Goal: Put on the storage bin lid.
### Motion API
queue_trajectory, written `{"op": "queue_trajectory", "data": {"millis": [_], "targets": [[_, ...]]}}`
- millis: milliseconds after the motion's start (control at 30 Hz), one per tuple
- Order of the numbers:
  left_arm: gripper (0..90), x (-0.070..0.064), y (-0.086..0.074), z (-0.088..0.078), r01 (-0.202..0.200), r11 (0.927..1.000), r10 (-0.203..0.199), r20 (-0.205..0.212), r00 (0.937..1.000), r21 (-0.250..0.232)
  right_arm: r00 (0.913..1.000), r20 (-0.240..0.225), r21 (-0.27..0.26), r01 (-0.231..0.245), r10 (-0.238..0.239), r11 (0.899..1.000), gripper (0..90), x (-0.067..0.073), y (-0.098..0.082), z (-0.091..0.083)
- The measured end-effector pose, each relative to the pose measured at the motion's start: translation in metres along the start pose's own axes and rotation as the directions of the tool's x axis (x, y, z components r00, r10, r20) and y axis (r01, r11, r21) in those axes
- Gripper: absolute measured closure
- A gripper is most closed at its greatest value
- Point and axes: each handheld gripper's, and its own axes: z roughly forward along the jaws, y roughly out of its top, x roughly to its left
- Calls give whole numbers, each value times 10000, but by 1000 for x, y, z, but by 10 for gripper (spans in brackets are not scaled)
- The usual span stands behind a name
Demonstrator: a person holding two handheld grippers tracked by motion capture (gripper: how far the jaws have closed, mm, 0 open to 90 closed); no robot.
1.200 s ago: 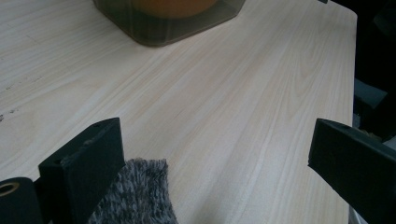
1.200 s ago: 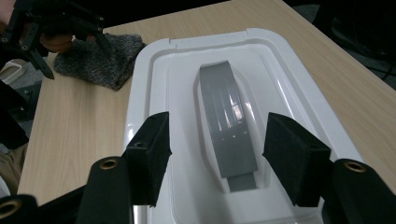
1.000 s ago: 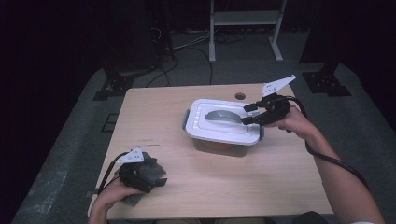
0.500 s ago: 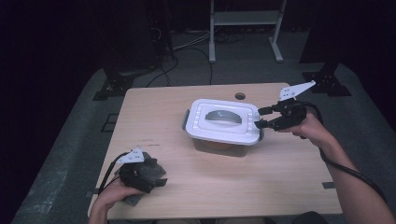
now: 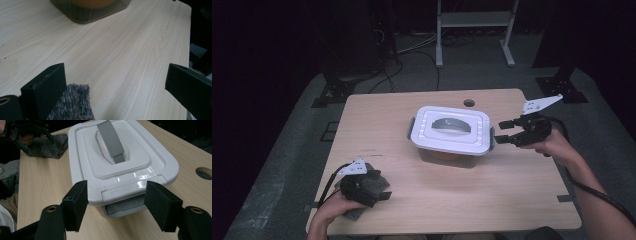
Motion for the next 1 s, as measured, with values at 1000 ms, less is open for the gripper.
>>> {"op": "queue_trajectory", "data": {"millis": [1000], "targets": [[26,0,0,3,24,10000,-25,44,10000,85,9933,121,-131,-1146,1148,9933,317,3,-63,-10]]}}
